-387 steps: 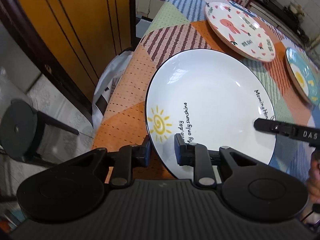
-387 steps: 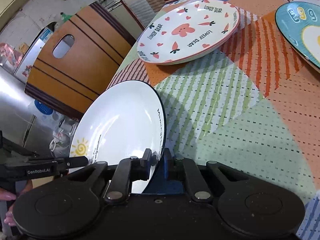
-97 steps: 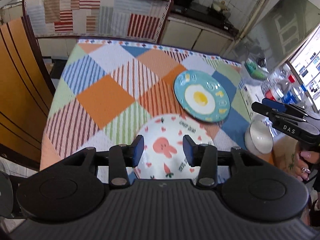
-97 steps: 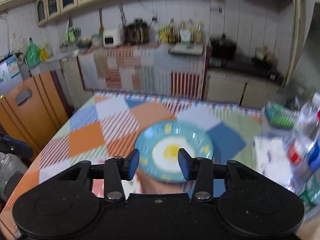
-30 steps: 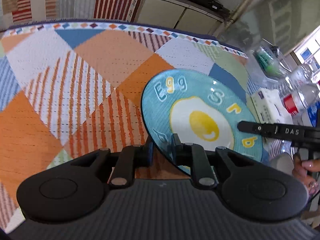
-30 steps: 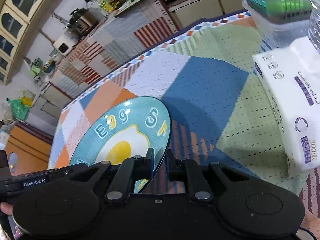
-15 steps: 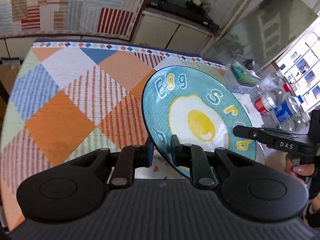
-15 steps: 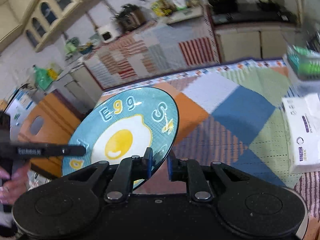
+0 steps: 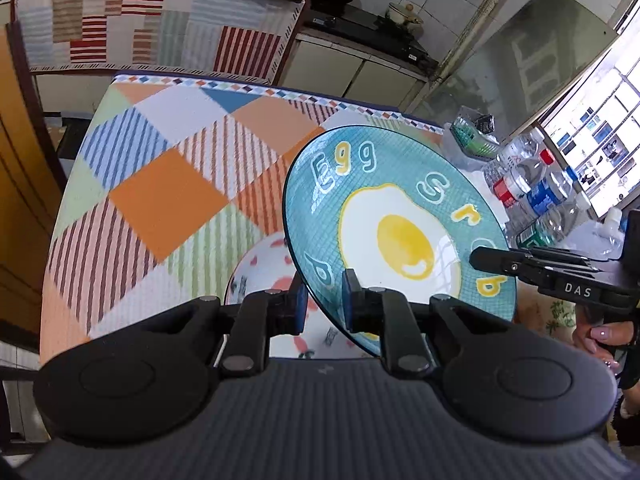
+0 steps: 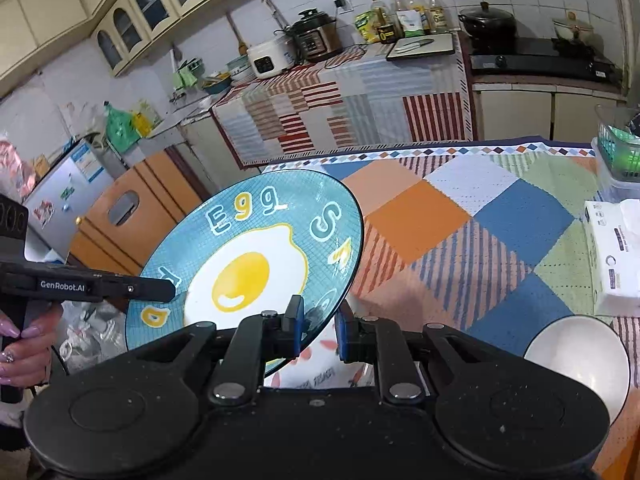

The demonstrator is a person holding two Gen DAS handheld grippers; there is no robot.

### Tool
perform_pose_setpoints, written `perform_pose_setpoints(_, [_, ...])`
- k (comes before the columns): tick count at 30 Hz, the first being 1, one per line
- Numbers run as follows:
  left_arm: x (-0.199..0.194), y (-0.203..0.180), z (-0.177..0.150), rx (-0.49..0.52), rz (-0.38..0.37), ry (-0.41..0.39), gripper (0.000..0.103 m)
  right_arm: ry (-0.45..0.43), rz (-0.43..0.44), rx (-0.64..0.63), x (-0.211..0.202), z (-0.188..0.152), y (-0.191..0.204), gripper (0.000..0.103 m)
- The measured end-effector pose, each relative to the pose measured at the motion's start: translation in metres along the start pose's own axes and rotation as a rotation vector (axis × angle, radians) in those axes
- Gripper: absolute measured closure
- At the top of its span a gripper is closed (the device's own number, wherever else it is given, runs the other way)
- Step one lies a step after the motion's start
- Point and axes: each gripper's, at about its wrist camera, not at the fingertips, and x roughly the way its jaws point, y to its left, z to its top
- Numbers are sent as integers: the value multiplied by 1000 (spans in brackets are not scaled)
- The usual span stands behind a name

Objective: Organize plates and bowls
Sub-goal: 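Lift the blue 'Egg' plate with the left gripper toward the plate stack, then lower the blue 'Egg' plate onto the bunny plate with the left gripper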

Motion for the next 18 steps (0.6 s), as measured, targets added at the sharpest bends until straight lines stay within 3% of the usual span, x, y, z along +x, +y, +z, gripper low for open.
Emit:
perform_pose_setpoints(11, [16, 30, -46, -74, 20, 40, 88, 119, 3, 56, 25, -39, 7, 81])
perform_pose_setpoints(18, [40, 45, -58, -79, 50, 72, 87, 178, -12, 81, 48, -57, 6, 81])
